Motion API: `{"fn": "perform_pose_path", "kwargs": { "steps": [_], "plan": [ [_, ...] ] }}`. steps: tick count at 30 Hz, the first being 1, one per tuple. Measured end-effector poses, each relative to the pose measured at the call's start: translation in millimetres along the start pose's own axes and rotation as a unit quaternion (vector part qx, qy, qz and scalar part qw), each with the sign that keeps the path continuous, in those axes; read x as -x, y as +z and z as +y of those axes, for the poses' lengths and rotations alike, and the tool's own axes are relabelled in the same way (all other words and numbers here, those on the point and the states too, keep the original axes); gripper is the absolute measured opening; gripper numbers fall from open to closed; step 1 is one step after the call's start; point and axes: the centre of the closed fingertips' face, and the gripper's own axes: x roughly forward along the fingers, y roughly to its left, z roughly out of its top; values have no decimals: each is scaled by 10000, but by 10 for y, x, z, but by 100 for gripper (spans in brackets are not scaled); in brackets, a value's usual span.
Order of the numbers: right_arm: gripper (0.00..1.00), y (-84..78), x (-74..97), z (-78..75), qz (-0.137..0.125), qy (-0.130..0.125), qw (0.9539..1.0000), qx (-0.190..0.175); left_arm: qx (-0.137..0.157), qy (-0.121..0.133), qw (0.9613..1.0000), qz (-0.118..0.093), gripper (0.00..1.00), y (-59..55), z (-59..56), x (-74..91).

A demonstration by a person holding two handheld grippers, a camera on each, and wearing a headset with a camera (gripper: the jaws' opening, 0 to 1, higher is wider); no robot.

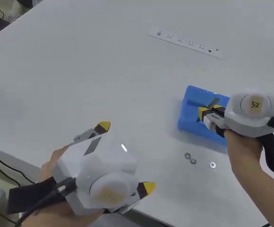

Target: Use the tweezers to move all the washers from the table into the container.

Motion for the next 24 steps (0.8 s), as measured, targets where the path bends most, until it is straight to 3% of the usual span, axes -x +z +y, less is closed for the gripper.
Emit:
{"fn": "perform_pose_path", "kwargs": {
  "steps": [6,16,24],
  "plan": [
    [5,163,152,-21,-197,17,9997,-129,23,24,10000,-17,92,12,8,6],
    [4,490,601,76,-763,137,9966,-284,36,38,10000,-49,92,23,17,13],
    [4,481,829,247,-852,291,9953,-352,42,41,10000,-65,92,17,25,-8]
  ]
}}
